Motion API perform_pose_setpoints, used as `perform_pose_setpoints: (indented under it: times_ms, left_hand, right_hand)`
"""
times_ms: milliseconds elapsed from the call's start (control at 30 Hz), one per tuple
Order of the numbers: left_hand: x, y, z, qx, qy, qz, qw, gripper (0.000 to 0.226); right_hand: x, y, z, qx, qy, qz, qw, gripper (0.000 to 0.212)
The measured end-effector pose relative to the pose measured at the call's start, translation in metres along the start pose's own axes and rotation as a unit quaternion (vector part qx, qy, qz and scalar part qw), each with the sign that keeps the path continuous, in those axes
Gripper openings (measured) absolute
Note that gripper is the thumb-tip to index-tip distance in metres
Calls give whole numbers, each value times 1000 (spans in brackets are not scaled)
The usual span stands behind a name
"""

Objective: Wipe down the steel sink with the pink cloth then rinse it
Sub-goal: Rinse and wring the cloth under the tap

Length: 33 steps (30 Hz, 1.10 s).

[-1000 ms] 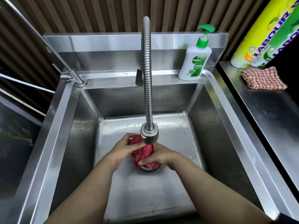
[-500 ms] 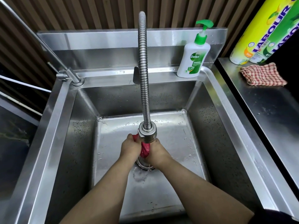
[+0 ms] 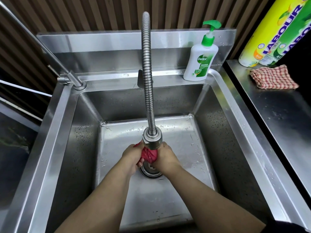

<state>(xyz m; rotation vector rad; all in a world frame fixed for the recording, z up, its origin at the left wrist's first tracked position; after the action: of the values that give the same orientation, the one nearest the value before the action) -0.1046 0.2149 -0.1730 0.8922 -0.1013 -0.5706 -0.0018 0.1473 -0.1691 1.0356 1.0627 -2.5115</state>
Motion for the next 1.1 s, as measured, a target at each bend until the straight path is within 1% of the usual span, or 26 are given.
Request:
perform_pose_setpoints:
  times_ms: [33, 67, 100, 133, 167, 200, 267, 300, 333, 367, 433, 467, 533, 600, 633, 733, 800, 867, 900, 1033, 1100]
  left_hand:
    - [-2, 5, 3, 16, -16, -1, 1000, 19]
    - [-6, 10, 5, 44, -36, -8, 998, 17]
    - [-9, 16, 6, 86, -57, -26, 994, 15]
    - [-12, 21, 8, 136, -82, -58, 986, 17]
    - [-14, 25, 11, 190, -109, -94, 971, 26]
    - [-15, 29, 15, 242, -136, -127, 952, 36]
    - [-11, 34, 23, 326, -181, -184, 909, 51]
    - [-9, 36, 25, 361, -184, -212, 890, 53]
    - [-9, 37, 27, 387, -174, -235, 874, 49]
    - [-9, 38, 28, 408, -161, -253, 863, 47]
    - [-9, 40, 31, 438, -133, -287, 842, 53]
    - [-9, 40, 33, 445, -118, -300, 835, 55]
    - [-8, 42, 35, 441, -82, -321, 834, 48]
    - [-7, 43, 31, 400, -47, -364, 840, 33]
    - [-6, 43, 28, 377, -32, -389, 840, 29]
    - [-2, 41, 21, 321, -11, -443, 837, 34]
    - [2, 37, 19, 280, -4, -447, 850, 37]
    - [5, 33, 18, 246, 5, -440, 864, 40]
    - [5, 31, 17, 232, 11, -432, 871, 40]
    - [1, 24, 10, 185, 27, -383, 905, 32]
    - [0, 21, 6, 170, 25, -373, 912, 30]
  right_hand:
    - [-1, 2, -1, 10, -8, -27, 1000, 57]
    - [0, 6, -3, 26, -33, -64, 997, 57]
    - [1, 9, -4, 49, -78, -118, 989, 60]
    - [2, 12, -5, 81, -136, -182, 970, 62]
    - [3, 15, -5, 111, -199, -237, 944, 61]
    - [3, 15, -1, 130, -260, -272, 917, 53]
    - [-1, 6, 9, 132, -368, -273, 879, 34]
    - [-3, 2, 14, 126, -410, -257, 866, 25]
    - [-5, -2, 19, 122, -446, -242, 853, 22]
    - [-4, -3, 23, 122, -473, -228, 842, 25]
    - [-2, -4, 28, 117, -508, -212, 827, 27]
    - [0, -5, 29, 112, -508, -206, 829, 26]
    - [6, -3, 27, 104, -472, -194, 854, 26]
    - [11, -3, 26, 100, -406, -188, 889, 25]
    - [13, -3, 25, 98, -369, -184, 906, 24]
    - [10, -1, 18, 92, -240, -147, 955, 20]
    - [7, -1, 16, 78, -169, -90, 978, 21]
    - [3, -1, 15, 68, -124, -23, 990, 37]
    - [2, -1, 15, 64, -108, -8, 992, 41]
    - [3, -3, 10, 45, -65, 54, 995, 34]
    - [4, -5, 10, 35, -51, 79, 995, 31]
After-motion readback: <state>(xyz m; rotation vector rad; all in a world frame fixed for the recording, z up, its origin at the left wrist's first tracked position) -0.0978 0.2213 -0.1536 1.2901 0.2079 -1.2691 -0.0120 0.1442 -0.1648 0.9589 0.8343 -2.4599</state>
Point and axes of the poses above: each hand's wrist, its own z-axis away from the middle knuckle, its own x-axis out of the palm, y = z × x, the point moved 6 cm from there along -z, towards the middle knuckle, and after that the axes turned 11 degrees about x, right-handed, at the moved point
